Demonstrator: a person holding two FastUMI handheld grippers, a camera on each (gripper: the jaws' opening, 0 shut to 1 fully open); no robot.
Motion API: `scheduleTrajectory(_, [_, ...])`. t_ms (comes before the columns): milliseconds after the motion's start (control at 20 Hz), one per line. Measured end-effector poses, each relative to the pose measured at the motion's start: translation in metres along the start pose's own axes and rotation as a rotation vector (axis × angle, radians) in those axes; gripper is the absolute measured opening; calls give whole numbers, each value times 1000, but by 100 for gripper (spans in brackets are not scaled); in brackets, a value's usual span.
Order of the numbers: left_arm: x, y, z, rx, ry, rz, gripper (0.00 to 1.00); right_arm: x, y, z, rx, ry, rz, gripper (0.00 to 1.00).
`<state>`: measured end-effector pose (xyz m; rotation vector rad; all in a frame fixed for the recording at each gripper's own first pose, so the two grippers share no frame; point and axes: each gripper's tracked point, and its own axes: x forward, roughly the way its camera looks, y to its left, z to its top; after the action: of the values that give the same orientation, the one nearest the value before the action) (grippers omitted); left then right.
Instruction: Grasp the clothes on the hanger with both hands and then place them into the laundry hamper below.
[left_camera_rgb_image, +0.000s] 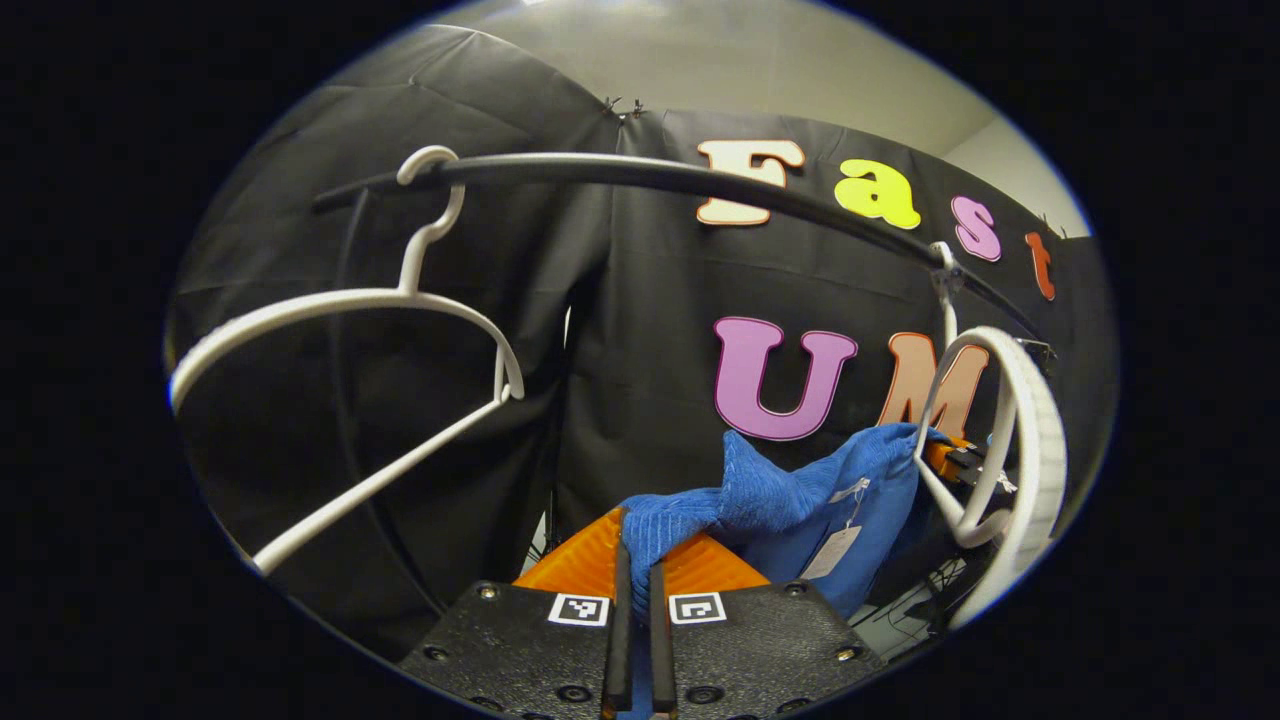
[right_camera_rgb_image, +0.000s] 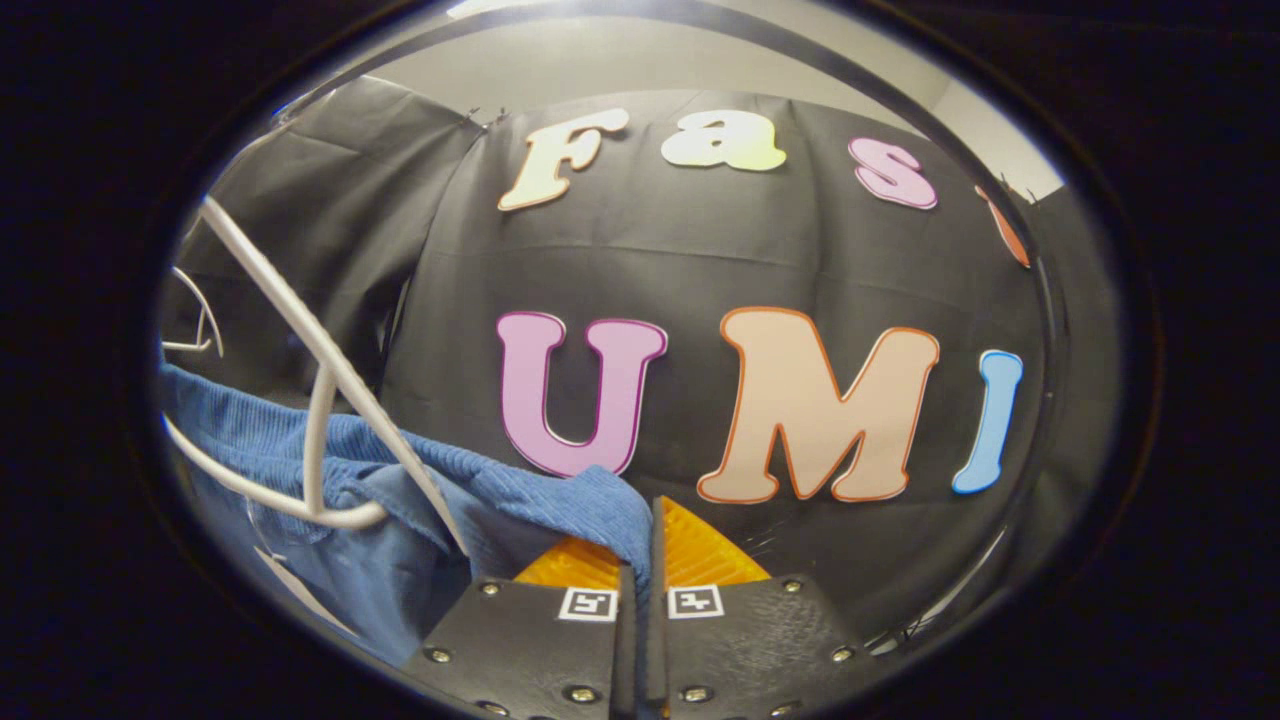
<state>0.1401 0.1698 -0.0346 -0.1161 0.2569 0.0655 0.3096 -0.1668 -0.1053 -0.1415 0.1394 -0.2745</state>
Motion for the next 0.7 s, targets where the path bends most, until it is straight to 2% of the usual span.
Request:
scheduleTrajectory(300, [11,3,-42,-41,66,4,8,-16,-6,-55,-7,116,14,4])
scheduleTrajectory(700, [6,15,-96,-80,129,32,8,-59,-10,-114,-40,228,32,4])
